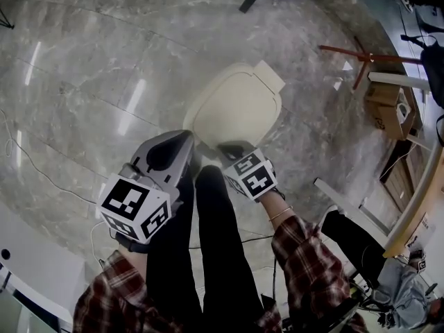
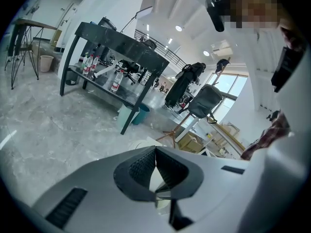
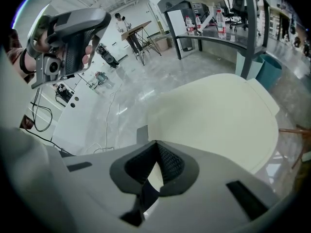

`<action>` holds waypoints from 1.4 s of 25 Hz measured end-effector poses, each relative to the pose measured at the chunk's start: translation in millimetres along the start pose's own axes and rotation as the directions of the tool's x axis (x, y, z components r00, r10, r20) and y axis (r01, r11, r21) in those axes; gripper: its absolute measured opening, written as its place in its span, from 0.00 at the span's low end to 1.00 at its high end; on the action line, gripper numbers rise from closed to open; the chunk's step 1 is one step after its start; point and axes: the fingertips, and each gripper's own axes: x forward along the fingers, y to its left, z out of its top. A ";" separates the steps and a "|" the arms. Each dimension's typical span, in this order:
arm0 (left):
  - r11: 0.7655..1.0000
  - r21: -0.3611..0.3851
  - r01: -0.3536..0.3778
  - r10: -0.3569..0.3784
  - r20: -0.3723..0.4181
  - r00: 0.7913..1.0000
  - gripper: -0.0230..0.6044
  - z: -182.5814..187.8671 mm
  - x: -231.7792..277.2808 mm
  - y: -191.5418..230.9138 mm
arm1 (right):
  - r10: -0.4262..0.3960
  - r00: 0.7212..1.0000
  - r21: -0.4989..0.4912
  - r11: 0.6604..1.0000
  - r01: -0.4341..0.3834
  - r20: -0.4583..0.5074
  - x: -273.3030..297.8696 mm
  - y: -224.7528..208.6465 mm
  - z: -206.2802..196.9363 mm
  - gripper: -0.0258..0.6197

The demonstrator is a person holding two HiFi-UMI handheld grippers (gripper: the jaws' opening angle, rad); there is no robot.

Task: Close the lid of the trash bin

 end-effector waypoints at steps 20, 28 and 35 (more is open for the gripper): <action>0.999 0.031 0.018 -0.019 0.015 1.000 0.06 35.8 -7.2 -26.7 | -0.015 0.998 0.066 0.998 0.011 0.059 -44.3 4.6 29.5 0.06; 0.993 0.090 0.072 -0.079 0.073 0.994 0.06 123.3 -36.2 -100.2 | -0.077 0.963 0.137 0.990 0.043 0.258 -179.5 6.6 113.6 0.06; 0.980 0.165 0.113 -0.136 0.138 0.981 0.06 197.9 -88.1 -174.6 | -0.115 0.888 0.133 0.989 0.061 0.446 -314.4 57.1 175.0 0.06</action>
